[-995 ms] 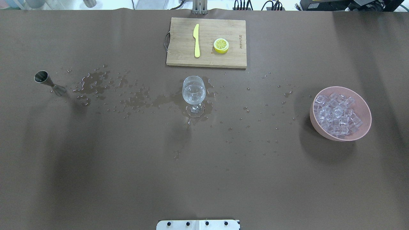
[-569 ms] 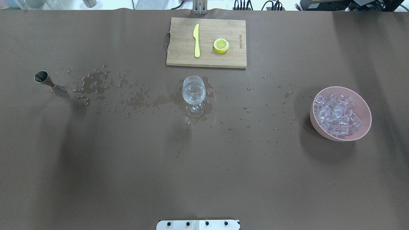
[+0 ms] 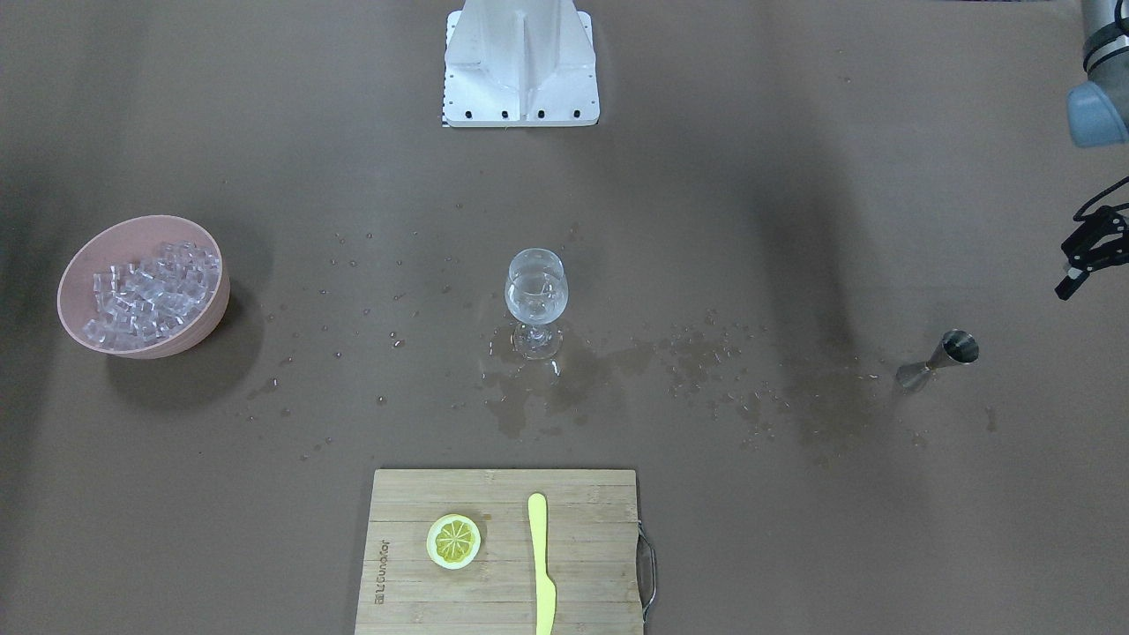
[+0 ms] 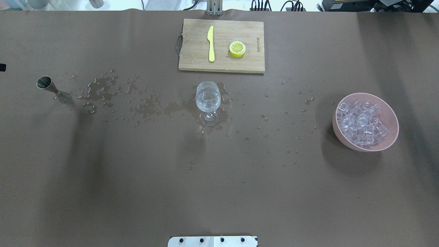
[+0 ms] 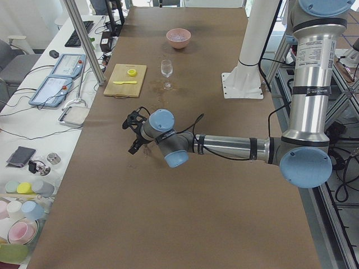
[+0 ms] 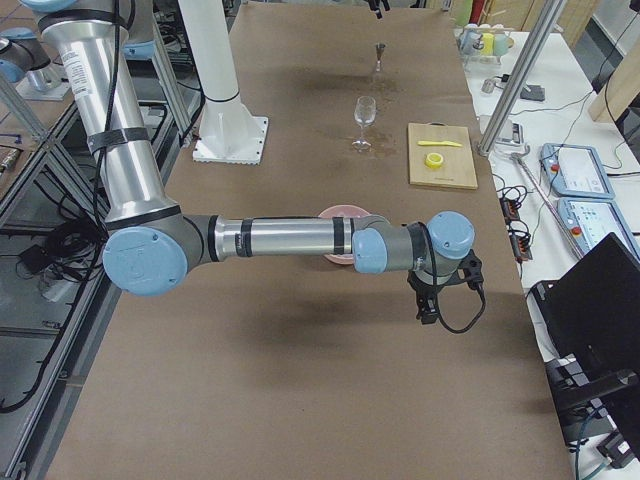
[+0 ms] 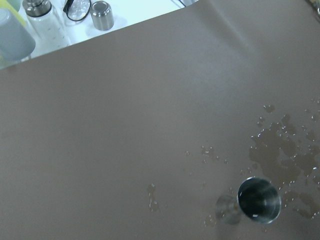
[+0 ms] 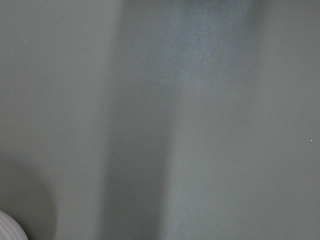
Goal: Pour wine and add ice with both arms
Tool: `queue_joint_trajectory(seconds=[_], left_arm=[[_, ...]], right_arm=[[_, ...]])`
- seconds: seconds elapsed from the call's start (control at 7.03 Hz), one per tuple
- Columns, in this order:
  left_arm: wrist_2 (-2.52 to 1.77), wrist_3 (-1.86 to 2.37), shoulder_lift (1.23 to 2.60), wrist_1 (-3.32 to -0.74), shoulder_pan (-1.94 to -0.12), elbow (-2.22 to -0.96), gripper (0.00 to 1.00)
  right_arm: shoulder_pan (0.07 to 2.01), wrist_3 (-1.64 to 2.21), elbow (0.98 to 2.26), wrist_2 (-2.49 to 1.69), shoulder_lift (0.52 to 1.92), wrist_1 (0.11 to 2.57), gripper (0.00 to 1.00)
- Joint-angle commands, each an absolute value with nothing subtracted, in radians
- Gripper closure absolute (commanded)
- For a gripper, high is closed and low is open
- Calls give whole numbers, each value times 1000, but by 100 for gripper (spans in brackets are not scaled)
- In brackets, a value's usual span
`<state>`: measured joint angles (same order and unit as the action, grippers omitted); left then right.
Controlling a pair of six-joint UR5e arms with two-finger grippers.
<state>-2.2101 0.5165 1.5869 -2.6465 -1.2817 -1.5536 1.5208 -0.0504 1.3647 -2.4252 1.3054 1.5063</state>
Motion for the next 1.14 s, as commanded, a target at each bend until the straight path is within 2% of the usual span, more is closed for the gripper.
queue_joint_trajectory(seconds=[0.0,0.43,0.71,0.85,1.0], left_arm=[[-2152,586,1589,-2779,-1253,-1525,2],[-2091,586,1624,-2934,-1244,-1411,2],[-2041,601,1601,-3015,-1236,-1344,2],[-2036,606,1629,-3008,-1203,-1339,2],[-2033,604,1591,-3020,-1198,-1336,2]], right_arm=[[1516,-51,1362,-2431,1305,1506,0],[1483,-51,1353,-2439,1304,1506,0],[1474,-51,1351,-2444,1298,1506,0],[1474,-49,1351,-2445,1298,1506,0],[1473,-51,1351,-2447,1298,1508,0]])
